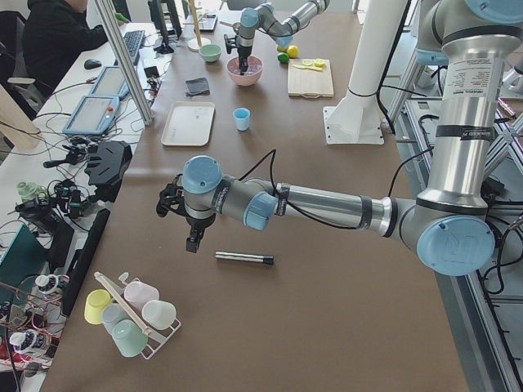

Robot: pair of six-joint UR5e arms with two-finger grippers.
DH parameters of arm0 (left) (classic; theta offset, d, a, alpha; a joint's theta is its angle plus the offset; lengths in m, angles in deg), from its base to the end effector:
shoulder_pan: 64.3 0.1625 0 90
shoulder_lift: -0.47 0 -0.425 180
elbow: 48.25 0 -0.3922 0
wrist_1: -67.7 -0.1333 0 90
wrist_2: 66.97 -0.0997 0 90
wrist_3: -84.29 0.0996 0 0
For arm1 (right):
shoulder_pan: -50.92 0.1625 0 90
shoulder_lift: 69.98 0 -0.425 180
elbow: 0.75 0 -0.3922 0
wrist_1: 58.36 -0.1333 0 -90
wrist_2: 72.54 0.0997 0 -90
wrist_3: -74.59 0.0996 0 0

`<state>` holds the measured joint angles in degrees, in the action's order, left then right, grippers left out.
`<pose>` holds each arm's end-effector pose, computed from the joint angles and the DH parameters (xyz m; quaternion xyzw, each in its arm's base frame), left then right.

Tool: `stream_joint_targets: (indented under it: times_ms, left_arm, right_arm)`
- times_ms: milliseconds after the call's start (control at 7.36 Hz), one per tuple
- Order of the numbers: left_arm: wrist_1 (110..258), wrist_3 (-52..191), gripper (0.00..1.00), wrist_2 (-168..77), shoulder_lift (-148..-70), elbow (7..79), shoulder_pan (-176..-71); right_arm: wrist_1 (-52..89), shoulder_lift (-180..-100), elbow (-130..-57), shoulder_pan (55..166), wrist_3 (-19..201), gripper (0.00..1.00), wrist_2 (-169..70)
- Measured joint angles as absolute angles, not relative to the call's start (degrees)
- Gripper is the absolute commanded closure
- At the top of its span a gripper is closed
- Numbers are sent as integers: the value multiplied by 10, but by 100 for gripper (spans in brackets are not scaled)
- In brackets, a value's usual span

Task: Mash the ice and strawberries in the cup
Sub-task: 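Lift the grasped ice cube out of the pink bowl, then carry the ice cube over the blue cup and open the right gripper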

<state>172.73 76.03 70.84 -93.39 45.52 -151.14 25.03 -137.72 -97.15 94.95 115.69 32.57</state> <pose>-0.0299 -0.5376 0.5578 0.1392 0.4132 0.0396 0.8991 -0.3870 -0.5234 0.3887 0.1314 -0.2977 -0.0799 0.9422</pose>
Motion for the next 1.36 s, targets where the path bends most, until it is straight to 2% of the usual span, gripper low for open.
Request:
stream_joint_targets:
  times_ms: [136, 679, 951, 1223, 1359]
  left_arm:
    - [1727, 760, 1, 708, -934, 455, -1511]
    - [1727, 761, 1, 708, -934, 453, -1511]
    - [1727, 761, 1, 708, -934, 453, -1511]
    - [1727, 761, 1, 708, -934, 454, -1511]
    - [1727, 761, 1, 708, -934, 455, -1511]
  right_arm:
    - [250, -1378, -972, 950, 1156, 76, 326]
    - [254, -1374, -975, 952, 1155, 77, 329]
    - [256, -1368, -993, 964, 1156, 80, 334]
    - [266, -1332, -1004, 971, 1181, 87, 341]
    - [272, -1304, -999, 969, 1212, 88, 341]
